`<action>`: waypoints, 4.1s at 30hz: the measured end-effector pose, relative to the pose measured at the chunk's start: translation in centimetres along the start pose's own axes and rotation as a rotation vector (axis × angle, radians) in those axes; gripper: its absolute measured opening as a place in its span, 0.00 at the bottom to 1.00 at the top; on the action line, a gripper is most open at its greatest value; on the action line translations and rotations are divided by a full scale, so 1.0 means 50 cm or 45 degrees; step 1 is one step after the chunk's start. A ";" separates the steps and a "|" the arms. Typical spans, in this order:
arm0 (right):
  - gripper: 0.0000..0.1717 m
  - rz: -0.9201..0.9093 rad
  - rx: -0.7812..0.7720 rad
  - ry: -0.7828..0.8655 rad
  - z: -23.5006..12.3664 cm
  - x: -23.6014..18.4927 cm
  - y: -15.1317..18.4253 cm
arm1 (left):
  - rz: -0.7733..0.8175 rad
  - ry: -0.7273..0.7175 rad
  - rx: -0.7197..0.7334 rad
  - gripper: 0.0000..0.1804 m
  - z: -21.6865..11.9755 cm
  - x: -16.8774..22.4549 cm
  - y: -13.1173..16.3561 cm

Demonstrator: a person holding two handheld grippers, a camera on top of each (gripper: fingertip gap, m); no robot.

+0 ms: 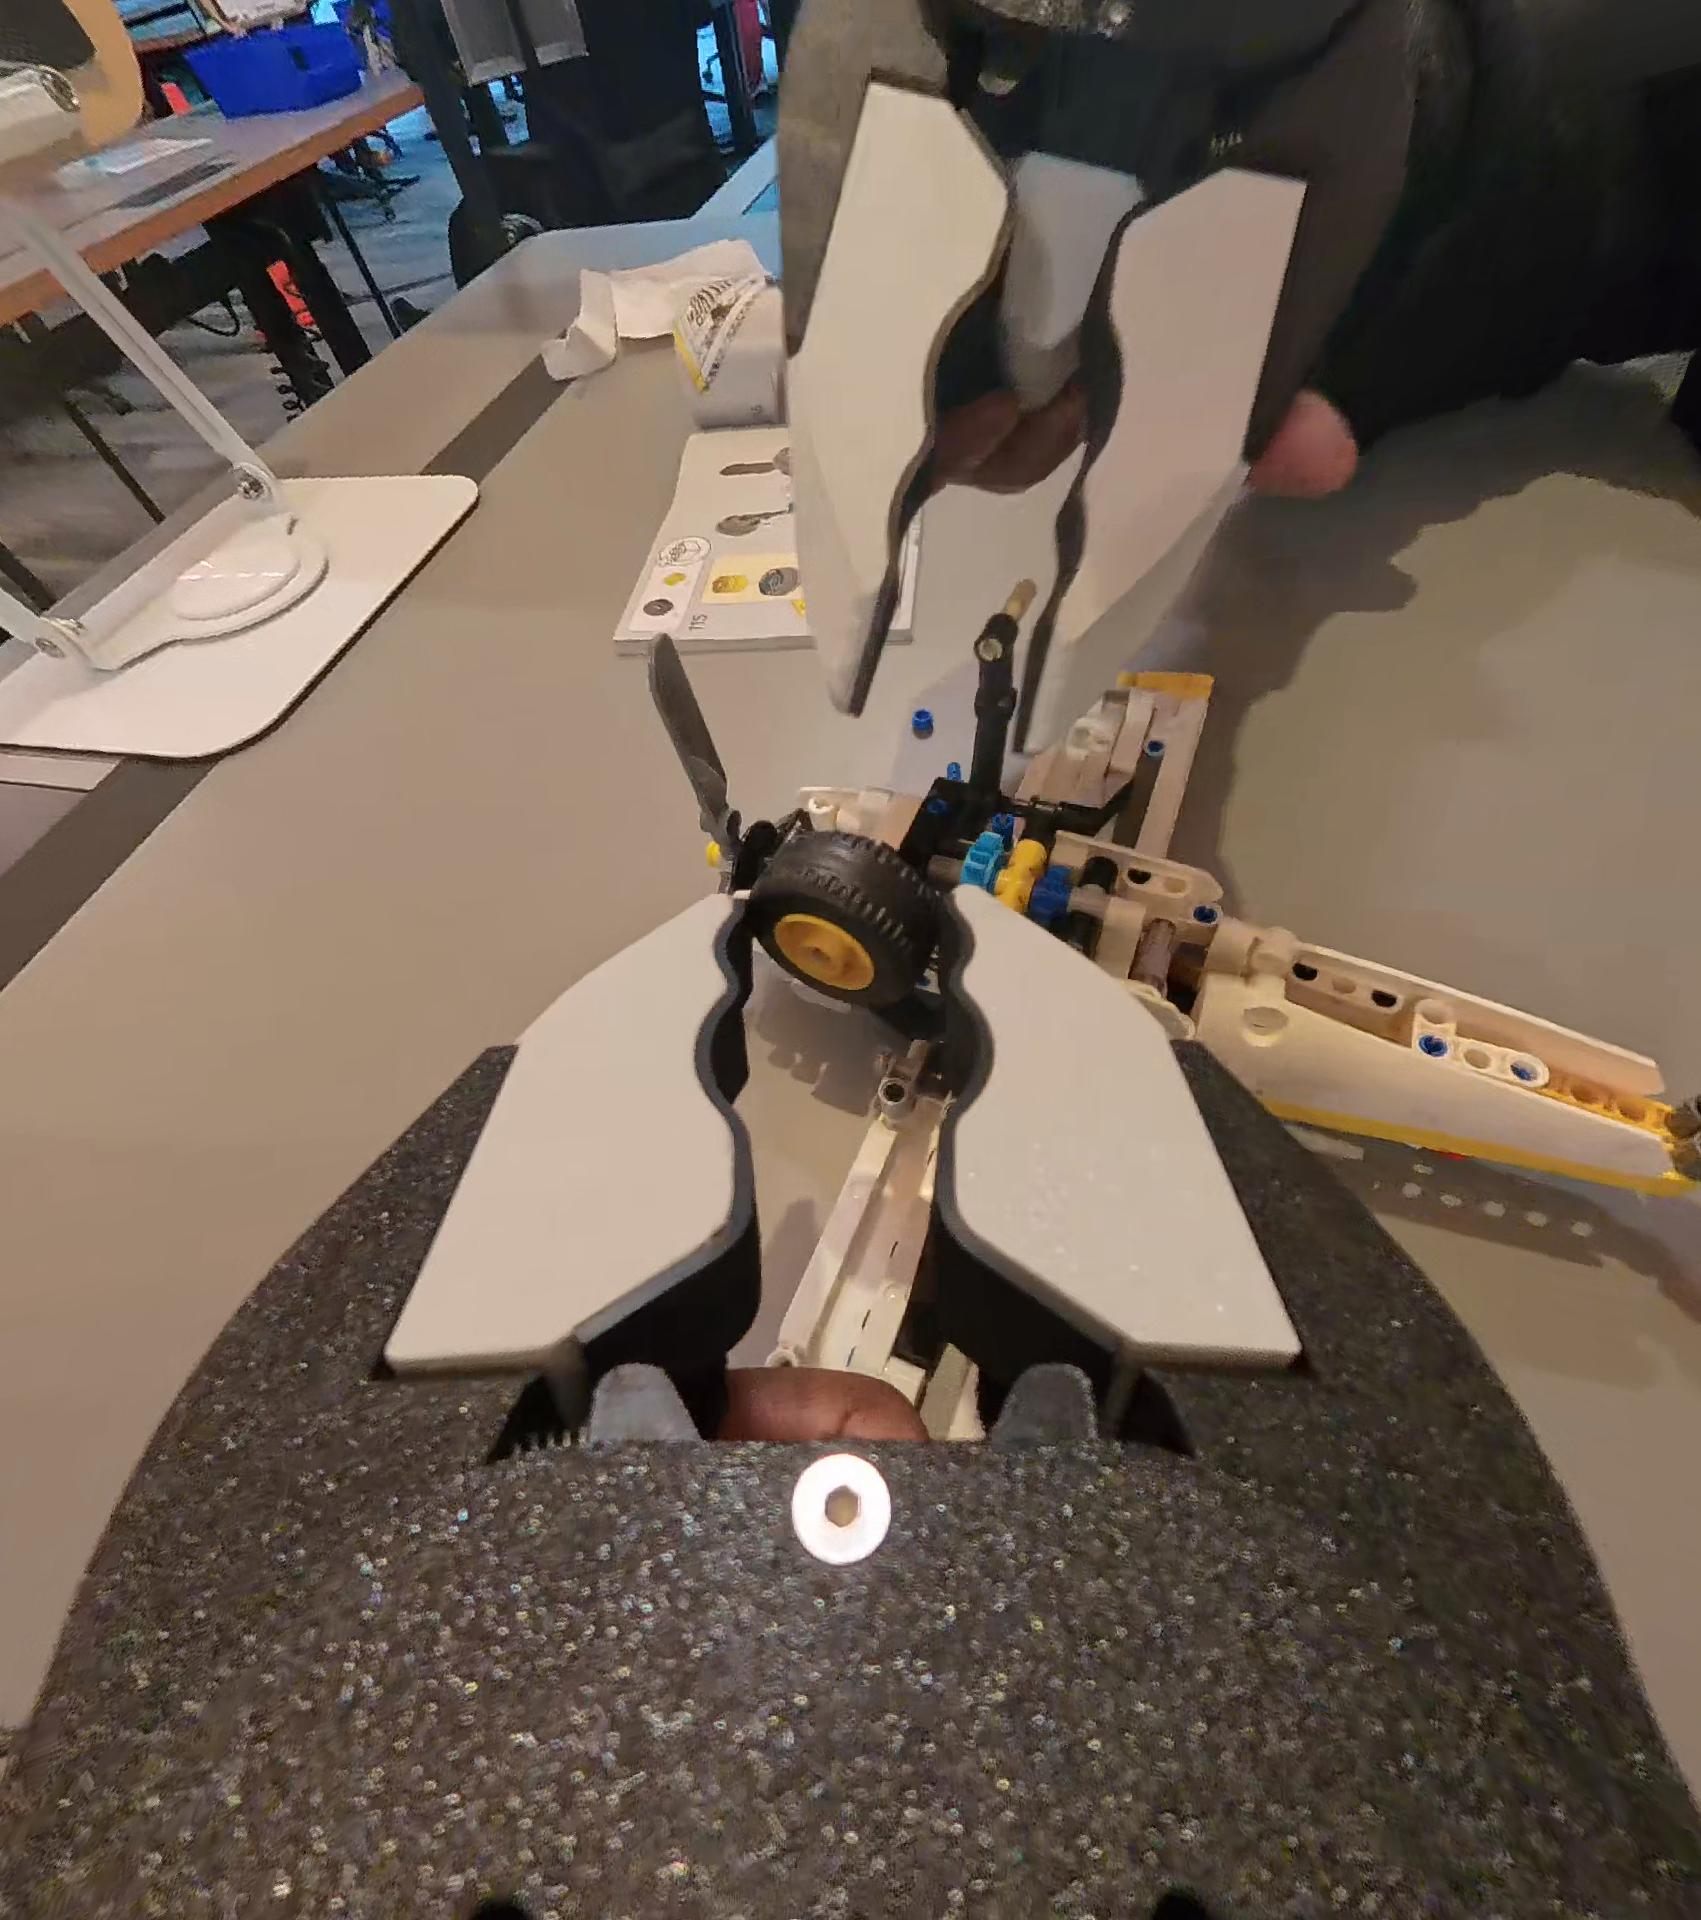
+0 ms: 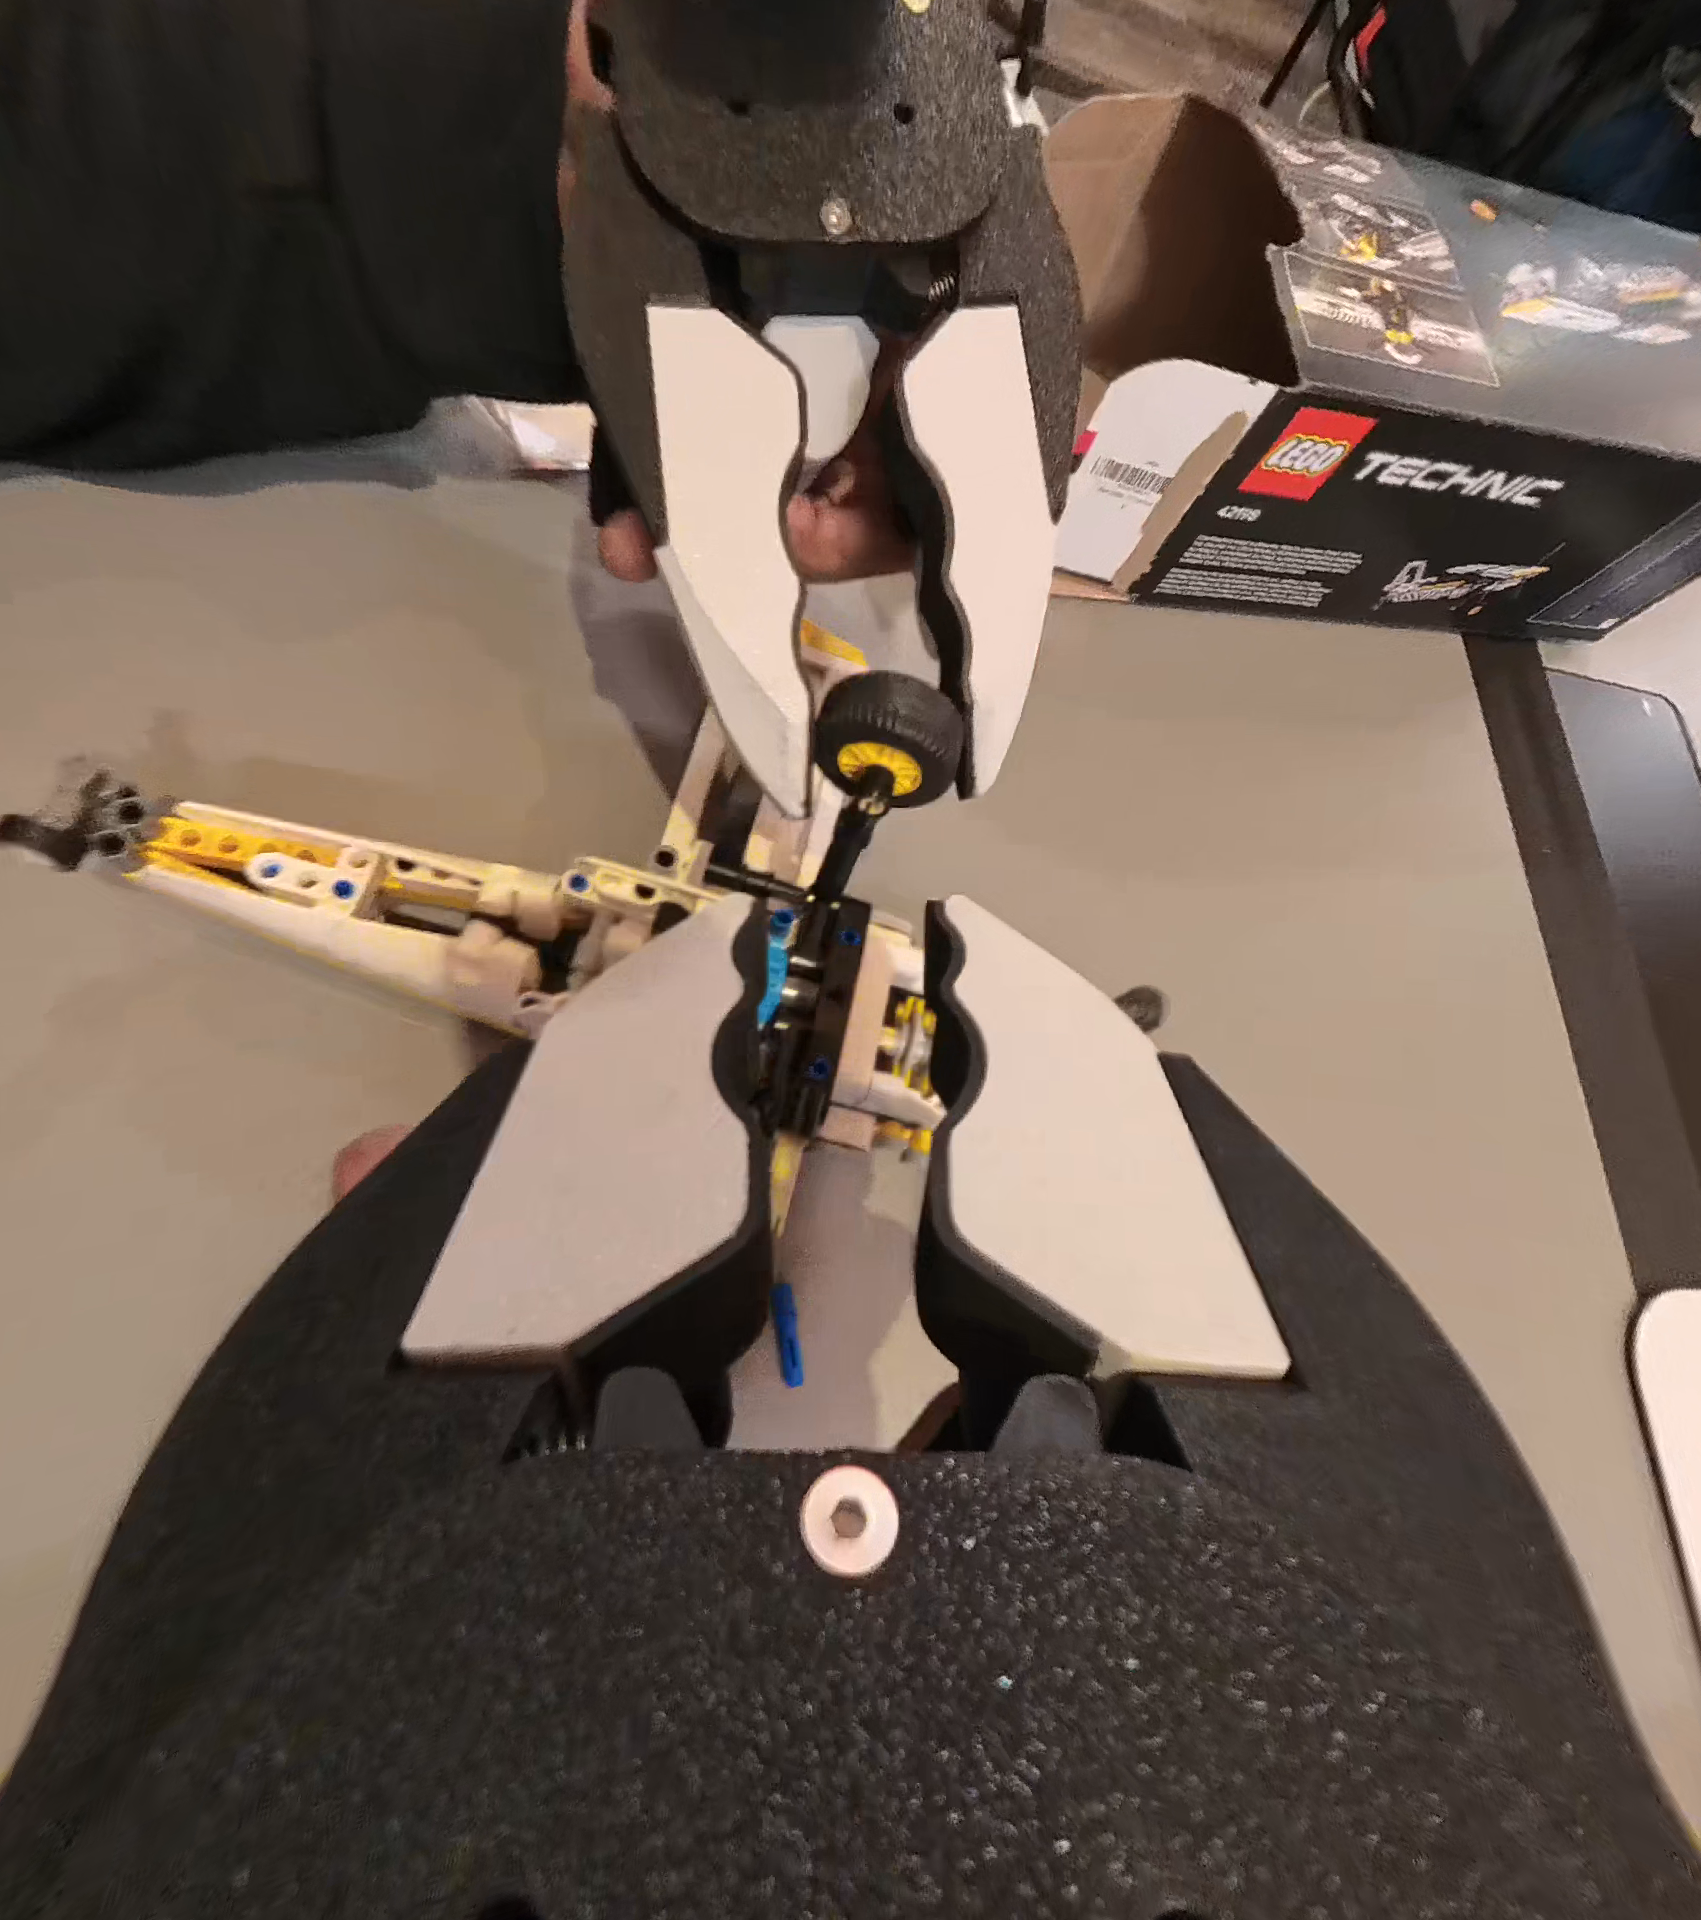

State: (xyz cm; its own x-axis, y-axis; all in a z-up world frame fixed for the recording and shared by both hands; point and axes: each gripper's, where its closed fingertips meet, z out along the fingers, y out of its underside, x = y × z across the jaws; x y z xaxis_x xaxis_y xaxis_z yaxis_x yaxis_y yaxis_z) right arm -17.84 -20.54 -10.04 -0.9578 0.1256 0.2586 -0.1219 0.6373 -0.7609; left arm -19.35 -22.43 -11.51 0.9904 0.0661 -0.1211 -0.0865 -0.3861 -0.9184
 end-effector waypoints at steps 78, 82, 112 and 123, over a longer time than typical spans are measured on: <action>0.17 -0.299 -0.092 -0.054 0.012 0.001 -0.037 | -0.008 -0.119 0.141 0.19 -0.091 0.025 -0.011; 0.16 -0.284 -0.068 -0.026 -0.018 -0.006 -0.025 | 0.006 -0.131 0.090 0.19 -0.075 0.029 -0.006; 0.03 -0.604 0.078 0.180 0.046 -0.059 -0.069 | 0.015 -0.078 0.107 0.19 -0.045 0.076 -0.030; 0.03 -0.515 0.131 0.225 0.020 -0.063 -0.034 | 0.013 -0.019 0.065 0.19 -0.029 0.084 -0.017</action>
State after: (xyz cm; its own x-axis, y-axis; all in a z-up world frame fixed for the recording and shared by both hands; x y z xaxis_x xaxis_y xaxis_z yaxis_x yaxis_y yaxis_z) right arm -14.86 -22.77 -10.15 -0.7697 0.0155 0.6383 -0.5112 0.5839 -0.6307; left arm -14.98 -23.14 -10.69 0.9878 0.0761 -0.1357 -0.1022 -0.3398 -0.9349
